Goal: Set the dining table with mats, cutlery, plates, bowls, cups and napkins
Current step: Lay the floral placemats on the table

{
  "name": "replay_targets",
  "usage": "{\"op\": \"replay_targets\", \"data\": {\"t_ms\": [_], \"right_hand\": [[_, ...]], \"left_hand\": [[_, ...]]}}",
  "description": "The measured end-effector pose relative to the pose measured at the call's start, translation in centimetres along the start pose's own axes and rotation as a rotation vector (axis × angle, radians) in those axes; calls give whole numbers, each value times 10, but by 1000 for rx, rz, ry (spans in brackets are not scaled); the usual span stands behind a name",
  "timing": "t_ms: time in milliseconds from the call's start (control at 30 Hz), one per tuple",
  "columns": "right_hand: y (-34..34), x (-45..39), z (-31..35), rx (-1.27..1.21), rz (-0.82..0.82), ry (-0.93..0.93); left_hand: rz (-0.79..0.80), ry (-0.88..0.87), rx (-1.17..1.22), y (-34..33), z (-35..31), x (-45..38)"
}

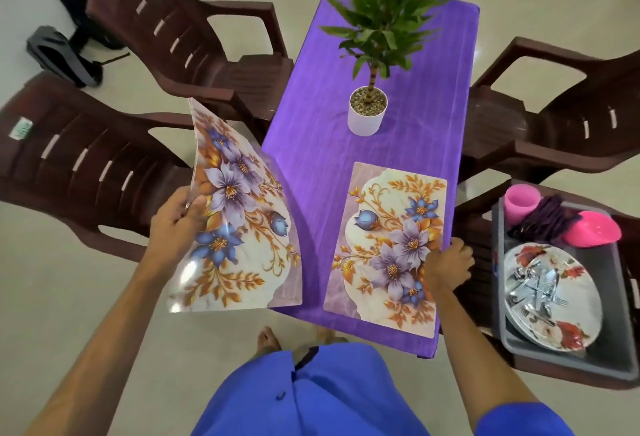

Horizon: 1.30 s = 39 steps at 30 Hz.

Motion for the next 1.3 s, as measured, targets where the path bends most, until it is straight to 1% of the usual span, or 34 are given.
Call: {"op": "replay_targets", "data": {"t_ms": [33,67,100,133,167,200,233,267,333,400,433,533,633,800,900,967,1067,1133,1167,1233,1267,1300], "right_hand": [[-2,5,12,-11,-2,73],[-7,13,26,-88,89,153],[-12,27,45,-211,275,170],[-21,45,62,-353,519,78],[-31,69,79,-485,777,-72],[-39,93,94,-564,963,-205],[-45,111,107,-606,1066,-271],[-49,126,121,-634,1099,-272],[-52,142,140,-696,1030,-254],[-60,153,147,-798,1001,-399],[-62,157,151,-850,1007,-461],[-71,166,164,-926,1007,-525],[-75,169,170,-909,982,-525],[-88,179,173,-891,947,-520],[-97,194,182,-898,925,-551],[-103,203,187,-910,918,-577],[-109,212,192,-887,871,-559],[-113,218,193,-876,835,-478],[-113,221,191,-884,820,-481],[-115,226,185,-909,774,-516],[-115,225,182,-918,754,-502],[-112,224,181,-919,728,-473]], "left_hand": [[11,17,47,-3,-2,-1],[18,41,97,-6,-3,-3],[31,73,153,-8,-5,-4],[45,109,199,-11,-6,-7],[62,143,238,-15,-10,-7],[81,164,271,-20,-14,-7],[103,184,318,-25,-20,-7],[139,208,388,-30,-24,-6],[284,344,634,-42,-27,-4],[475,525,855,-51,-24,0],[523,560,922,-55,-21,0],[569,583,1069,-66,-9,1],[612,592,1177,-73,2,1],[693,627,1220,-67,23,-10],[704,670,1250,-59,35,-24],[715,661,1247,-51,34,-33],[663,646,1237,-38,37,-48],[619,577,1139,-31,42,-62],[582,516,1039,-28,44,-69],[494,376,749,-15,47,-82],[457,313,617,-8,48,-87],[462,259,532,1,48,-91]]}}
Point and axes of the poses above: each hand's wrist, its own x-axis away from the middle knuckle, its own y-axis out of the back of the hand, z = x × y, the point moved 4 cm from there along -x, towards the middle knuckle, and after that the axes turned 14 degrees about -x, right-handed, at the moved point
